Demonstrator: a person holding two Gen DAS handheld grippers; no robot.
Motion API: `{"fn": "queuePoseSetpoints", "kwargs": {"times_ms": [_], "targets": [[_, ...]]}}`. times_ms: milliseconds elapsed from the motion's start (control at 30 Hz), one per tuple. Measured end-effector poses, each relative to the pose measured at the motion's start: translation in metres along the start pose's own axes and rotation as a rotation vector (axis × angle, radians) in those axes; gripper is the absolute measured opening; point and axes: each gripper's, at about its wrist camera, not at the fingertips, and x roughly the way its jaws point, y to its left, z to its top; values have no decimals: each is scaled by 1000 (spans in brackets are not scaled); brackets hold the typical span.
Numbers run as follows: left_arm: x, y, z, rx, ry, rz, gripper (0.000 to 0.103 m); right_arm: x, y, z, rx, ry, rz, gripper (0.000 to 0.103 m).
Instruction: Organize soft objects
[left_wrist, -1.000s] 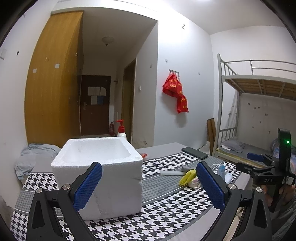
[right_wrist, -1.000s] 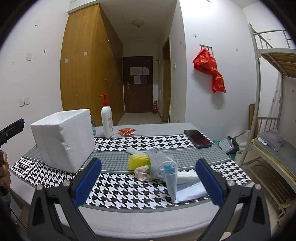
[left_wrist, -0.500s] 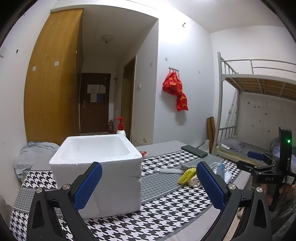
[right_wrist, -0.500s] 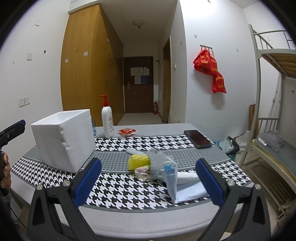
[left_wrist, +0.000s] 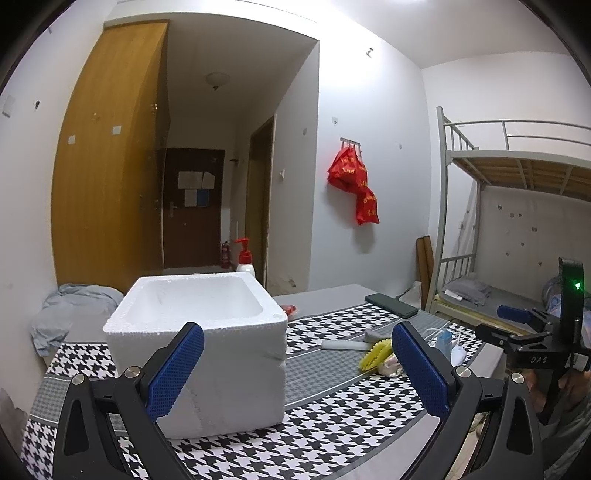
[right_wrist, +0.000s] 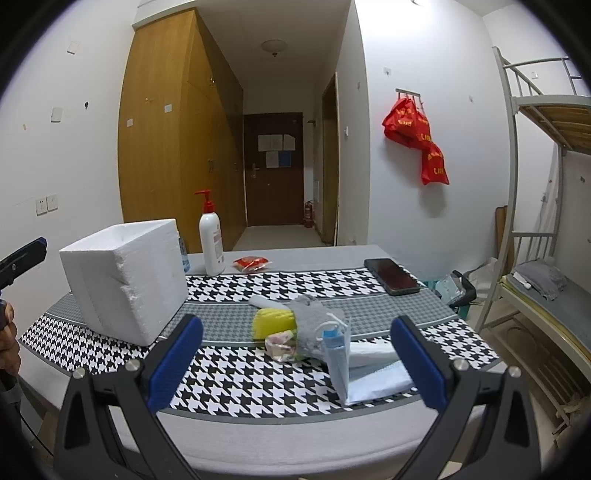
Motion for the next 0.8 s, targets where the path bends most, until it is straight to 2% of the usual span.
{"fn": "queuePoseSetpoints", "kwargs": {"times_ms": [333,800], "targets": [[1,2,0,-5,8,7,102,3,1,1,-5,4,2,103],[28,-20,13,33,37,-39,102,7,-18,1,28,13,-22,103]]}}
